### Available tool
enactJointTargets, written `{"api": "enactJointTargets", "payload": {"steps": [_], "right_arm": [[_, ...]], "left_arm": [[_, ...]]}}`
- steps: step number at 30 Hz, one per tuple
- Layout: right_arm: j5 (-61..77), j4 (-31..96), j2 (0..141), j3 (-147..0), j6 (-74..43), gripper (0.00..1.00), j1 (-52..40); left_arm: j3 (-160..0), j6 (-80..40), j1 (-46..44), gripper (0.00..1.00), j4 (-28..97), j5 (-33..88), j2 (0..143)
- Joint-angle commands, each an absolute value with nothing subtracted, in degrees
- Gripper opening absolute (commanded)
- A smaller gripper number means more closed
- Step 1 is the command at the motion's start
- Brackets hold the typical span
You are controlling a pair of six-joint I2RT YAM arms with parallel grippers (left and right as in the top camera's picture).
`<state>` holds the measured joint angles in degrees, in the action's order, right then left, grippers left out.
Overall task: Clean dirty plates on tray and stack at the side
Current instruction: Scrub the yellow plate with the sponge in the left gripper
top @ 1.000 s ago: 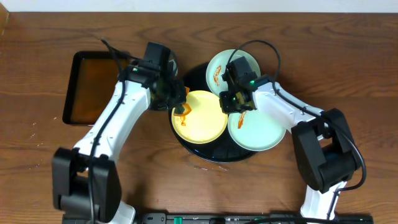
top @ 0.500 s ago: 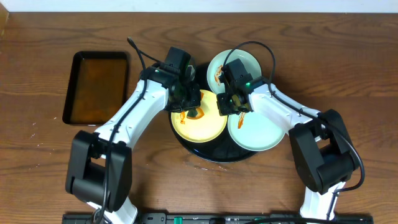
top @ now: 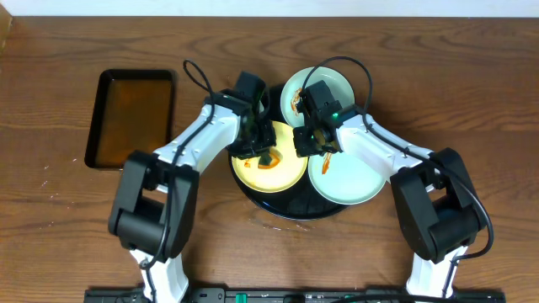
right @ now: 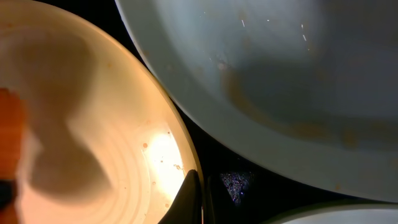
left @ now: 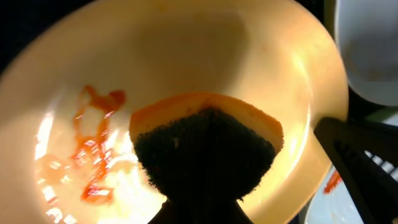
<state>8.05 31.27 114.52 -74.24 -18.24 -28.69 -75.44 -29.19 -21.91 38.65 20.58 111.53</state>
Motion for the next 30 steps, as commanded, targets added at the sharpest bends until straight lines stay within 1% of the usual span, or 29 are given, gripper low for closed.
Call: {"api": "enactJointTargets", "payload": {"steps": [1, 6, 9, 15, 21, 24, 30], "right_arm": [[6.39, 31.05, 115.46, -73.34, -18.39, 0.01, -29.34], [6.13, 31.05, 115.46, -73.34, -18.39, 0.01, -29.34], [6.02, 31.07, 115.46, -73.34, -18.39, 0.01, -29.34], [6.02, 31.07, 115.46, -73.34, -18.39, 0.01, -29.34], [6.02, 31.07, 115.46, -73.34, -18.39, 0.01, -29.34], [6.02, 31.07, 115.46, -73.34, -18.39, 0.01, -29.34], [6.02, 31.05, 115.46, -73.34, -18.39, 0.01, -29.34]], "left_arm": [[-75.16, -30.79, -23.24, 0.07, 36.82, 20.25, 113.71], [-75.16, -31.83, -24.14, 0.08, 34.04, 20.18, 116.55], [-75.16, -31.79, -24.25, 0.08, 34.0, 16.75, 117.6], [-75.09, -31.75, -24.25, 0.08, 38.17, -1.34, 117.67], [-75.11, -26.98, -24.18, 0.08, 40.69, -11.68, 117.6], [-75.24, -24.93, -24.18, 0.07, 40.93, -11.64, 117.03], [-75.46, -24.95, -24.27, 0.07, 42.44, -10.76, 110.5]]}}
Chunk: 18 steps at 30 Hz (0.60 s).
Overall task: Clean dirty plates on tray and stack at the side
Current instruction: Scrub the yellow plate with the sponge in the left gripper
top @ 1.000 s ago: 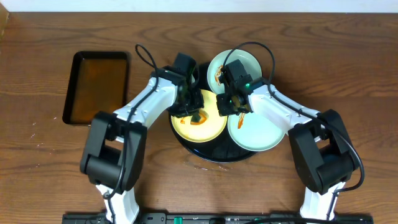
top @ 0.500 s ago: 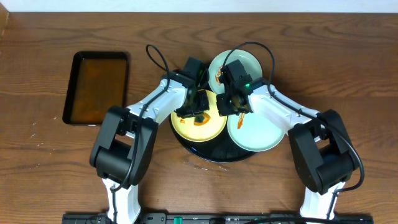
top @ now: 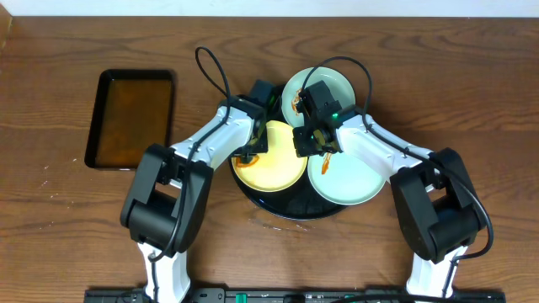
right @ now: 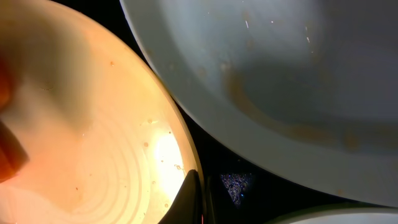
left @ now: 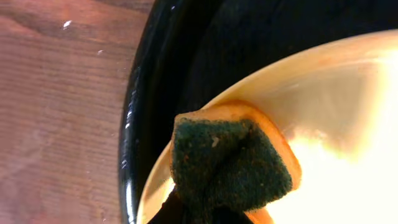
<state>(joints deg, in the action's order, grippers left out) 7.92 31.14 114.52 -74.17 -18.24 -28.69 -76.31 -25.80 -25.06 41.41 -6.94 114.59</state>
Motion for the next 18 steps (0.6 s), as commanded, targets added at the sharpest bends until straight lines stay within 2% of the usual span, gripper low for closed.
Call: {"api": "enactJointTargets", "payload": {"steps": [1, 6, 8, 11, 18], "right_arm": [[6.04, 31.03, 115.46, -73.34, -18.39, 0.01, -29.34], [6.02, 30.98, 115.46, -73.34, -18.41, 0.01, -29.3], [6.02, 30.98, 115.46, -73.34, -18.39, 0.01, -29.3], [6.02, 31.03, 115.46, -73.34, -18.39, 0.01, -29.3], [6.04, 31.07, 115.46, -73.34, -18.39, 0.01, -29.3]], "left_arm": [[-75.46, -24.93, -24.29, 0.07, 42.63, -9.78, 109.32], [-75.24, -25.78, -24.38, 0.08, 40.6, 4.95, 107.37], [-74.52, -25.8, -24.86, 0.08, 38.57, 6.94, 107.79], [-72.07, -28.53, -26.11, 0.08, 34.48, 7.11, 109.08], [-70.43, -28.1, -26.81, 0.08, 34.17, 6.57, 113.43]]}}
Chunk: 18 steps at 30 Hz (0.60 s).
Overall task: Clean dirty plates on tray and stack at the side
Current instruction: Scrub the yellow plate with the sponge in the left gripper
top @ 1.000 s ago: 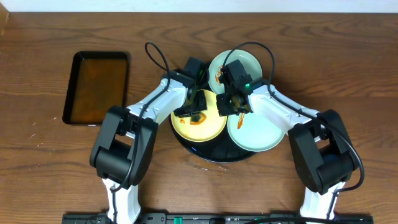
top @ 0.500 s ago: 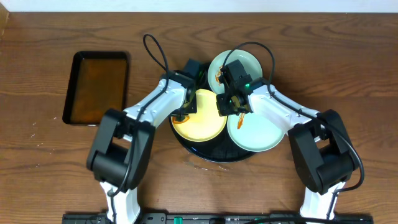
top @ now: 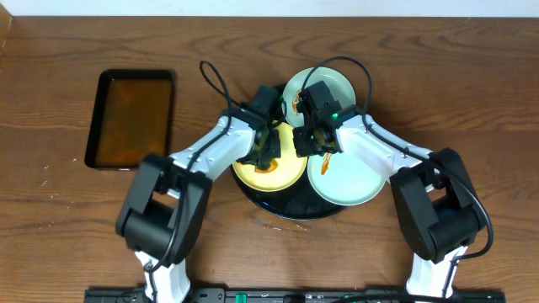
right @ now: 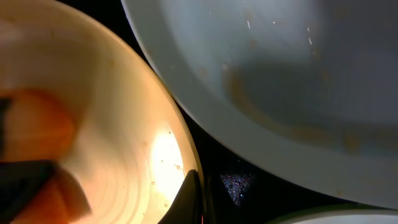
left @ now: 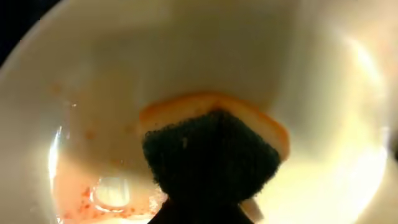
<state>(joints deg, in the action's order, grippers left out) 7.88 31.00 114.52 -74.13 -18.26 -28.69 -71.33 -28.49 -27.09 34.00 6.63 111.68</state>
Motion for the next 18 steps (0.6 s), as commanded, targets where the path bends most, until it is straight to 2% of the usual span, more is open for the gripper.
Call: {"api": "enactJointTargets", "payload": {"steps": [1, 2, 4, 5, 14, 18], "right_arm": [[6.02, 31.09, 115.46, -73.34, -18.37, 0.01, -29.32], [6.04, 31.11, 115.46, -73.34, -18.39, 0.01, -29.34], [6.04, 31.05, 115.46, -73.34, -18.39, 0.01, -29.34], [6.02, 31.05, 115.46, -73.34, -18.39, 0.01, -29.34], [6.02, 30.65, 115.46, -73.34, -18.37, 0.02, -29.34], [6.04, 30.68, 115.46, -73.34, -18.39, 0.02, -29.34]], "left_arm": [[-70.35, -27.7, -26.81, 0.09, 34.48, 6.46, 113.67], [-70.35, -27.7, -26.81, 0.15, 34.92, 6.44, 113.75], [-70.35, -27.68, -26.81, 0.36, 35.92, 6.44, 113.73], [-70.37, -26.65, -26.74, 0.42, 35.92, 6.46, 113.69], [-72.34, -23.75, -26.7, 0.42, 39.86, 6.44, 105.95], [-72.34, -23.77, -26.7, 0.47, 39.77, 6.46, 102.02]]}}
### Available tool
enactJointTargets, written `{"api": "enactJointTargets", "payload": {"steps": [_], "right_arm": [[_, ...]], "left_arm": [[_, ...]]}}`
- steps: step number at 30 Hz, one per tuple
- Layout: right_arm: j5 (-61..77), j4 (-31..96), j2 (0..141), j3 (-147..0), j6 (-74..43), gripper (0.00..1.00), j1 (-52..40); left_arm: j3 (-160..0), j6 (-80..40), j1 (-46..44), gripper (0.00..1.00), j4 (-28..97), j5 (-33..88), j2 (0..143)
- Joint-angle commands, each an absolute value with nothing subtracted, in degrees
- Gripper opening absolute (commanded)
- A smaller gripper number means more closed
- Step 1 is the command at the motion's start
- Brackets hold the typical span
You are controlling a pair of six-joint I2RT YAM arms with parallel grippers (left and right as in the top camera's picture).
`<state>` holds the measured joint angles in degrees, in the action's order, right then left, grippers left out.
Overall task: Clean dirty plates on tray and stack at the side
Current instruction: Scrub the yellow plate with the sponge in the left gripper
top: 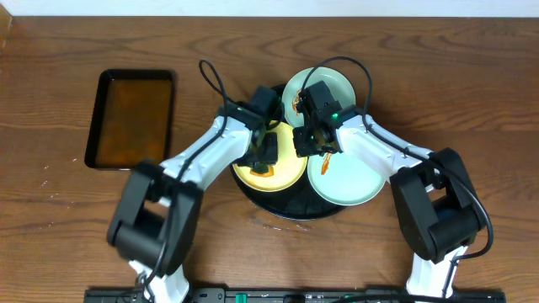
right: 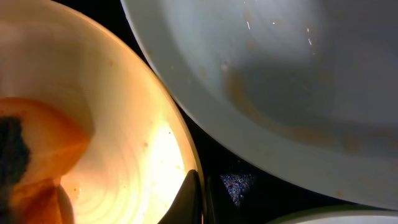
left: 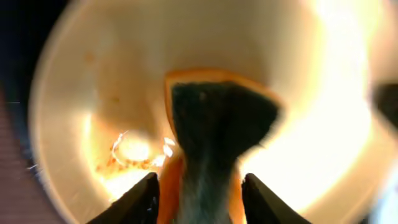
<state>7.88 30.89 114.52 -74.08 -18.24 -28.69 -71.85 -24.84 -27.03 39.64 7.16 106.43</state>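
A yellow plate (top: 286, 172) lies on the round black tray (top: 290, 212). My left gripper (top: 264, 156) is shut on an orange sponge (left: 214, 118) with a dark green face, pressed into the plate's middle. A small orange sauce smear (left: 130, 155) shows beside the sponge. My right gripper (top: 303, 145) is shut on the yellow plate's right rim (right: 186, 155). A pale green plate (top: 320, 84) streaked with sauce sits at the back of the tray. Another pale green plate (top: 349, 181) sits to the right.
A dark rectangular tray (top: 130, 118) with a brown bottom lies on the wooden table to the left. In the right wrist view a pale green plate (right: 280, 74) fills the upper right, close to the yellow plate's rim.
My left gripper has shifted slightly toward the near side of the yellow plate and turned, with the sponge in it. The right gripper holds the same spot on the rim.
The sponge first stood mid-plate beside red sauce streaks. Then it was at the plate's left rim over the black tray. Then it was back in the middle with only a faint smear, and now a small orange patch shows. The right gripper held the rim throughout.
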Motion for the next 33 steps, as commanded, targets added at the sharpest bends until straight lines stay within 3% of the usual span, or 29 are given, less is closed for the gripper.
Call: {"api": "enactJointTargets", "payload": {"steps": [1, 12, 16, 22, 33], "right_arm": [[6.04, 30.68, 115.46, -73.34, -18.37, 0.02, -29.34], [6.02, 30.63, 115.46, -73.34, -18.37, 0.03, -29.34], [6.02, 30.63, 115.46, -73.34, -18.37, 0.03, -29.34], [6.02, 30.61, 115.46, -73.34, -18.37, 0.03, -29.34], [6.0, 30.39, 115.46, -73.34, -18.37, 0.02, -29.34]], "left_arm": [[-72.34, -23.77, -26.72, 0.48, 39.75, 6.46, 101.84], [-71.57, -20.14, -26.83, 0.48, 39.53, 6.92, 109.3], [-71.59, -20.12, -26.83, 0.38, 38.94, 6.92, 109.4], [-71.59, -20.14, -26.87, 0.08, 38.87, 7.11, 109.4], [-71.33, -20.86, -27.27, 0.07, 36.32, 11.11, 109.47]]}}
